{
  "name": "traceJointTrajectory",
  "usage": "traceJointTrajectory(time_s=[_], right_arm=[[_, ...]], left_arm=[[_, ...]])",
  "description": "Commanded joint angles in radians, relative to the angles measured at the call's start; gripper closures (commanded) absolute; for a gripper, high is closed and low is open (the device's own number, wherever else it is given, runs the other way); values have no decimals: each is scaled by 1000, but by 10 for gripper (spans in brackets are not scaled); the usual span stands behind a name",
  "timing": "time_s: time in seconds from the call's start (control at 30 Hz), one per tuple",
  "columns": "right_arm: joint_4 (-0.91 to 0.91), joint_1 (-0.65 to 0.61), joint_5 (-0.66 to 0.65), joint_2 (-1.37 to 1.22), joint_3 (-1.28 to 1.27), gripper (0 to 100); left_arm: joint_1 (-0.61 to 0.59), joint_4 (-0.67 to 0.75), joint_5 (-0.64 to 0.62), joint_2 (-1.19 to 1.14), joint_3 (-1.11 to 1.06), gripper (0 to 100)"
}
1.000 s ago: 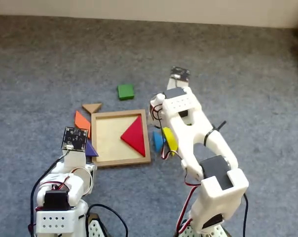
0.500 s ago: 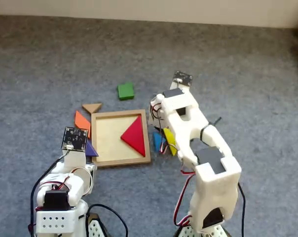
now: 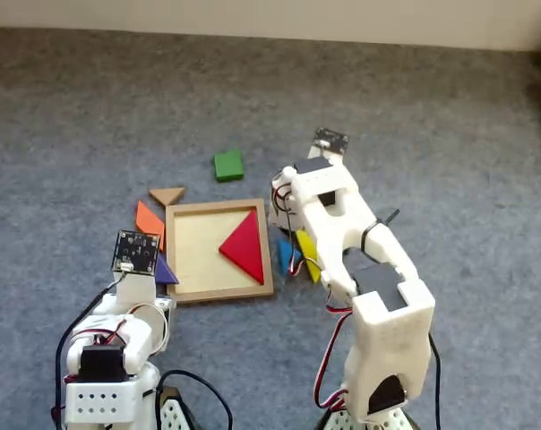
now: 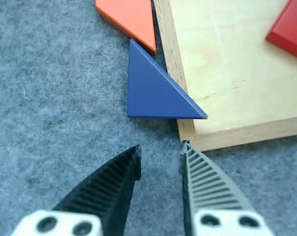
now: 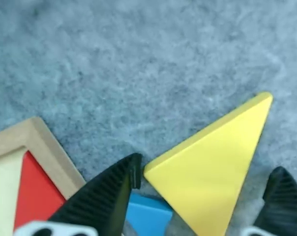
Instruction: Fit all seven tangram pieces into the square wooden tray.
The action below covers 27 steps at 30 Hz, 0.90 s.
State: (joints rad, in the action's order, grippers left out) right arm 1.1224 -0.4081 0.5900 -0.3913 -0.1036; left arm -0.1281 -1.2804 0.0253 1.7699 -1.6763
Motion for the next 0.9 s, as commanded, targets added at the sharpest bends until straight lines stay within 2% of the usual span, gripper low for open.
traceJointTrajectory(time_s=[0.0,0.13,0.43,0.6,0.87], right_arm=[[21,13,11,8,68,702],[28,13,11,15,64,757],[62,19,-3,99,61,808],[71,12,-155,162,61,850],[68,10,-227,179,70,865]], left_arm=[[13,-5,5,54,-21,860],[13,-5,5,54,-21,860],[13,-5,5,54,-21,860],[13,-5,5,54,-21,860],[13,-5,5,54,-21,860]])
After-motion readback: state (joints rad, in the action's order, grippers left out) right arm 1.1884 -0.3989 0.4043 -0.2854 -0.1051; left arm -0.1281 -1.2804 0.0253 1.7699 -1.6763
